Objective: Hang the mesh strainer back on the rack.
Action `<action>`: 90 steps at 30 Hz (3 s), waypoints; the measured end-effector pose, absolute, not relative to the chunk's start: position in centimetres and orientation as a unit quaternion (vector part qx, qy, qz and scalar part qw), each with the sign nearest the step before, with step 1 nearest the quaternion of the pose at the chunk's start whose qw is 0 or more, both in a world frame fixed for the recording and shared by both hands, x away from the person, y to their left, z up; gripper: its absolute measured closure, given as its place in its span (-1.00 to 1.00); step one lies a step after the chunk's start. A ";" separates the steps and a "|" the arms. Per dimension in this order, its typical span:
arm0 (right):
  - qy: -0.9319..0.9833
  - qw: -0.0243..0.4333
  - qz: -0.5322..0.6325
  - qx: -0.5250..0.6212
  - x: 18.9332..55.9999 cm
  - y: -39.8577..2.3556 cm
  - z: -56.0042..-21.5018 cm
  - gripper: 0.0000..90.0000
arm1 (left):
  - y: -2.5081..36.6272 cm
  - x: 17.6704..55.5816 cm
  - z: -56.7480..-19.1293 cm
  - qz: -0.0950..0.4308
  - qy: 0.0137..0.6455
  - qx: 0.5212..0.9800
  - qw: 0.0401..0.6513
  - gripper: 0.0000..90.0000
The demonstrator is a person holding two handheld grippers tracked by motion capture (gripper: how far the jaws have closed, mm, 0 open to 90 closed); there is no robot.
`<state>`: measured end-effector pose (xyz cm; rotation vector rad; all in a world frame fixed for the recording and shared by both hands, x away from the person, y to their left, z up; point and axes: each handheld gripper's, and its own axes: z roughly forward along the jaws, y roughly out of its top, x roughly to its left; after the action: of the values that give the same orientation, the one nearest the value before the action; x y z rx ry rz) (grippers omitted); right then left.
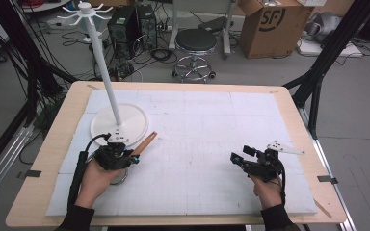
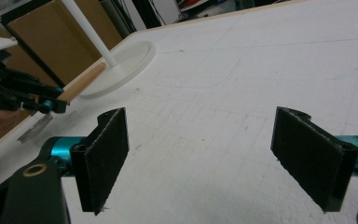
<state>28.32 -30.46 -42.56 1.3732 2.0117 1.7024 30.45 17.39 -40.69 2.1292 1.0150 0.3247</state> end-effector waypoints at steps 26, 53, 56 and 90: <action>0.668 0.092 0.573 0.465 28.3 -30.8 -42.6 -0.60 | 23.1 28.7 -32.6 0.192 0.364 0.678 0.609 0.53; 0.655 0.085 0.583 0.473 28.3 -31.4 -42.6 -0.63 | 27.1 29.6 -24.8 0.239 0.345 0.582 0.697 0.53; 0.654 0.083 0.584 0.473 28.3 -31.4 -42.6 -0.63 | 27.4 29.7 -24.0 0.246 0.344 0.573 0.702 0.53; 0.647 0.082 0.590 0.476 27.9 -32.1 -42.5 -0.62 | 28.3 31.9 -21.8 0.270 0.361 0.582 0.677 0.53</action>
<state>27.92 -32.05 -42.53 1.4207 1.9340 1.7618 31.90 28.30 -21.82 1.3073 0.8116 0.6077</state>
